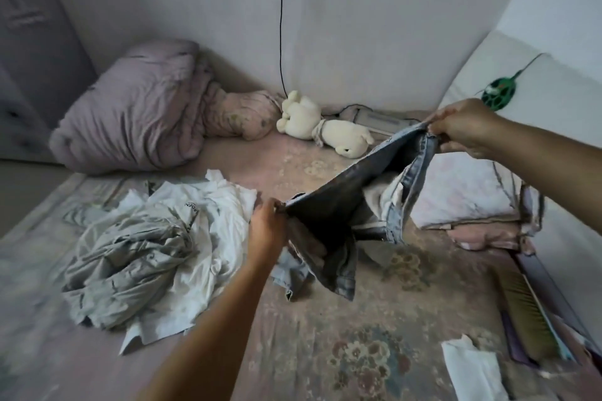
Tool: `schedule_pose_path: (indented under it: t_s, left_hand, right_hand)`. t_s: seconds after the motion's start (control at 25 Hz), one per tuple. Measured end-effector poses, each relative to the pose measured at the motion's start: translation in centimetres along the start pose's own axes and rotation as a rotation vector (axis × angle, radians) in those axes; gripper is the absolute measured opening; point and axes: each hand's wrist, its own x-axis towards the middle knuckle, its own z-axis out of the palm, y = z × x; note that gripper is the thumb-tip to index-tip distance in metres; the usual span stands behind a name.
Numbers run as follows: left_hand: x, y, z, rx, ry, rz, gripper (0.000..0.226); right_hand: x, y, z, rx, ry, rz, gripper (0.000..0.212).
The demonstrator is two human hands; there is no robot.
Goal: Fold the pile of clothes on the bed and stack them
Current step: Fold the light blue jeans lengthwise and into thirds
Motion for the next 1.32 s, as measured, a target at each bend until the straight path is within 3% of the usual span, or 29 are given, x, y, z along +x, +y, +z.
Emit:
schedule_pose_path:
  t_s: [0.16, 0.28, 0.36, 0.44, 0.52, 0.56, 0.64, 0.76, 0.88, 0.96, 1.04, 1.16, 1.24, 1.32]
  left_hand:
    - [5.7, 6.4, -4.4, -0.27, -0.018, -0.208, 0.027]
    - [7.6, 11.3, -6.0, -0.8, -0.003, -0.482, 0.018]
    - [8.0, 13.8, -7.1, -0.935, 0.064, -0.506, 0.026]
    - [8.3, 16.3, -8.3, -0.923, 0.069, -0.418, 0.033]
    - [8.4, 19.0, -9.8, -0.846, 0.103, -0.393, 0.03]
    - [8.6, 20.3, -10.6, -0.786, 0.108, -0.384, 0.03]
    - [8.8, 23.1, -12.2, -0.627, 0.107, -0.296, 0.032]
    - [8.7, 26.4, -13.7, -0.568, 0.011, -0.129, 0.018]
    - [8.1, 27.3, -13.8, -0.195, 0.027, -0.026, 0.016]
    - [7.2, 26.6, -13.6, -0.13, 0.055, 0.02, 0.022]
    - [6.3, 26.6, -14.1, -0.047, 0.078, 0.028, 0.024]
    - [5.6, 28.6, -15.1, -0.229, 0.081, 0.019, 0.016]
    - [6.6, 30.3, -16.5, -0.273, 0.118, 0.053, 0.019]
    - [7.4, 31.4, -18.1, -0.103, 0.092, 0.213, 0.015]
  right_hand:
    - [-1.7, 0.0, -2.5, -0.087, -0.062, -0.071, 0.016]
    - [-2.7, 0.1, -3.6, 0.048, -0.102, -0.163, 0.02]
    - [-3.1, 0.1, -4.0, 0.082, -0.067, -0.213, 0.028]
    - [-3.4, -0.6, -4.6, 0.2, -0.057, -0.218, 0.028]
    - [-4.5, -1.7, -5.6, 0.201, -0.133, -0.256, 0.012]
    - [-4.9, -2.4, -6.3, 0.087, -0.159, -0.311, 0.006]
    - [-5.5, -3.8, -8.0, -0.188, -0.138, -0.422, 0.024]
    - [-6.0, -6.2, -10.1, -0.319, 0.038, -0.54, 0.018]
    - [-5.2, -7.5, -12.1, -0.583, 0.175, -0.554, 0.011]
    - [-5.1, -7.7, -13.3, -0.684, 0.182, -0.505, 0.016]
    - [-5.3, -8.1, -13.9, -0.541, 0.149, -0.429, 0.022]
    - [-4.9, -9.5, -14.2, -0.059, 0.092, -0.326, 0.024]
    - [-4.9, -10.7, -14.8, 0.198, -0.005, -0.309, 0.015]
    - [-5.4, -11.6, -15.9, 0.095, -0.048, -0.401, 0.018]
